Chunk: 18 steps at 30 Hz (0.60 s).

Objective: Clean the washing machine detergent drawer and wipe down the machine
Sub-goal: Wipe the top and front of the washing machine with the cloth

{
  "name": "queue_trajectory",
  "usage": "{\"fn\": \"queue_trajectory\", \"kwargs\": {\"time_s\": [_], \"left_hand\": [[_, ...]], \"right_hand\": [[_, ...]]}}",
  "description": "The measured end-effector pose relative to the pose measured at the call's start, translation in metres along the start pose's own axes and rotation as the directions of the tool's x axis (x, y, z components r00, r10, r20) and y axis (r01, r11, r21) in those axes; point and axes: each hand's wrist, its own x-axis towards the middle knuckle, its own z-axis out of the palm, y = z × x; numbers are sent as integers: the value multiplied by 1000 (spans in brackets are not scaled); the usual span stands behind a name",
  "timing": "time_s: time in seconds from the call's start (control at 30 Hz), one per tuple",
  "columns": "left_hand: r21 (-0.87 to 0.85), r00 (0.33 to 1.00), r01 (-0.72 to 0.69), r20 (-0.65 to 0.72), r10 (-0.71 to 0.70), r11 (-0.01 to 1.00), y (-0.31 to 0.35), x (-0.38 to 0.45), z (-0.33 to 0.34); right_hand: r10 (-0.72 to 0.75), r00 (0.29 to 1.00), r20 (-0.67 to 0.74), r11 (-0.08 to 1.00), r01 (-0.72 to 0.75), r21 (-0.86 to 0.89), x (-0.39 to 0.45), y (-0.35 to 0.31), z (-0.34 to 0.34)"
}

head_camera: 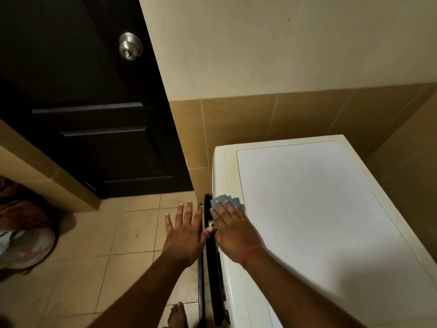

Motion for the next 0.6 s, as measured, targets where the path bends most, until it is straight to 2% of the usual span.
{"fn": "queue_trajectory", "kwargs": {"time_s": [0.03, 0.07, 0.13, 0.17, 0.2, 0.27, 0.3, 0.33, 0.43, 0.47, 0.53, 0.57, 0.6], "left_hand": [[0, 1000, -9, 6, 9, 1000, -1, 0, 0], [2, 1000, -17, 11, 17, 1000, -4, 1, -1], [16, 1000, -27, 14, 27, 1000, -8, 2, -3], [19, 1000, -27, 12, 27, 999, -13, 3, -4], [16, 1000, -23, 8, 23, 1000, -18, 5, -4], [17, 1000, -12, 2, 12, 1000, -26, 10, -4], [25, 1000, -8, 4, 8, 1000, -30, 13, -4], [30, 1000, -8, 10, 8, 1000, -33, 16, -3], [40, 1000, -14, 25, 13, 999, -36, 21, -2], [40, 1000, -19, 24, 18, 999, -35, 22, -2], [39, 999, -34, 31, 33, 999, -34, 25, -3], [38, 999, -38, 35, 37, 999, -32, 26, -4], [36, 999, -41, 36, 39, 999, -30, 27, -5]], "right_hand": [[-2, 1000, -6, 1000, 2, -9, 9, 7, -4], [60, 998, -17, 998, -60, -8, 20, 15, -6], [272, 961, -47, 962, -270, 37, 34, 24, -9], [316, 948, -42, 948, -314, 60, 38, 20, -9], [272, 961, -38, 961, -270, 54, 39, 15, -7], [43, 998, -39, 999, -44, -23, 34, 14, -1], [-18, 1000, -24, 999, 17, -41, 33, 20, -3], [6, 1000, -21, 999, -6, -39, 34, 28, -4], [264, 963, -59, 965, -264, 12, 37, 32, -4], [240, 969, -56, 971, -240, 11, 38, 25, -1], [56, 997, -55, 997, -59, -44, 35, 28, 1], [10, 999, -42, 998, -13, -67, 32, 39, -3], [38, 999, -36, 996, -40, -76, 30, 54, -6]]}}
